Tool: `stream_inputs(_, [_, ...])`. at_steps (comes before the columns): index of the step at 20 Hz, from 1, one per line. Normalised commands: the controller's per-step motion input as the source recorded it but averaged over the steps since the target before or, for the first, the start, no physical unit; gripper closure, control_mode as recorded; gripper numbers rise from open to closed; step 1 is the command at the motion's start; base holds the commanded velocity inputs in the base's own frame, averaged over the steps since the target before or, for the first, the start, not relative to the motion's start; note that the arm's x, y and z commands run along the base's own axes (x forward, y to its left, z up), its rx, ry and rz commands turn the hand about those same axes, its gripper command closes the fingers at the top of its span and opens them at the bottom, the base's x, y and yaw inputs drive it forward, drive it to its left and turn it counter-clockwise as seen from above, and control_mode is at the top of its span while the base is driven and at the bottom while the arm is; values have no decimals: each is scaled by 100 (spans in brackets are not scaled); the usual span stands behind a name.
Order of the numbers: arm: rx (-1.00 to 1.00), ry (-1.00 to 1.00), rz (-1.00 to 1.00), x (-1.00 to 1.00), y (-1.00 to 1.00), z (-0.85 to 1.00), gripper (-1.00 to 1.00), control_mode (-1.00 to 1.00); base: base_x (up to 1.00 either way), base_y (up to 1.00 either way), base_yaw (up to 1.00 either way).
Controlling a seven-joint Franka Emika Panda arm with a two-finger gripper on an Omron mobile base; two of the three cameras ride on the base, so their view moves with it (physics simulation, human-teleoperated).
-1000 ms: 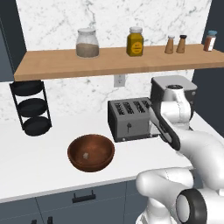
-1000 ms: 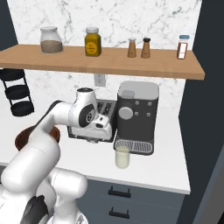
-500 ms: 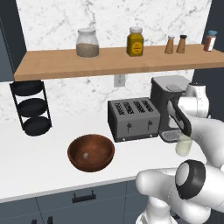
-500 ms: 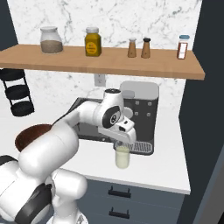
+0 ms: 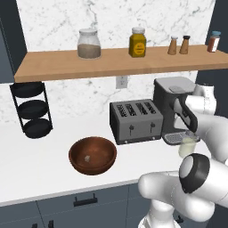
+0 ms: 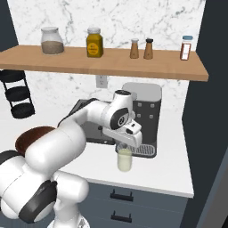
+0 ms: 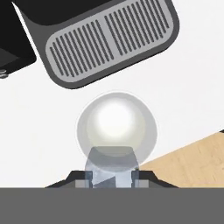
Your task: Grab a lemon wedge from the fridge and one ice cube from the ice bowl, and put them in the glass of lemonade.
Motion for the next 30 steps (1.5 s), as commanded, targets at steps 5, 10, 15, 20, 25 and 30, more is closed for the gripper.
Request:
stream_inputs(5, [0,0,0,0,0,-10,100,-100,0,0,0])
stream_inputs(10, [0,0,0,0,0,-13,100,-100,0,0,0])
stream_inputs(15, [0,0,0,0,0,-4,100,-100,0,0,0])
stream_inputs(20, [0,0,0,1,-1,0,100,-100,0,0,0])
stream_inputs(25, [0,0,0,22,0,0,100,-100,0,0,0])
stream_inputs(30, [0,0,0,1,-4,3,100,-100,0,0,0])
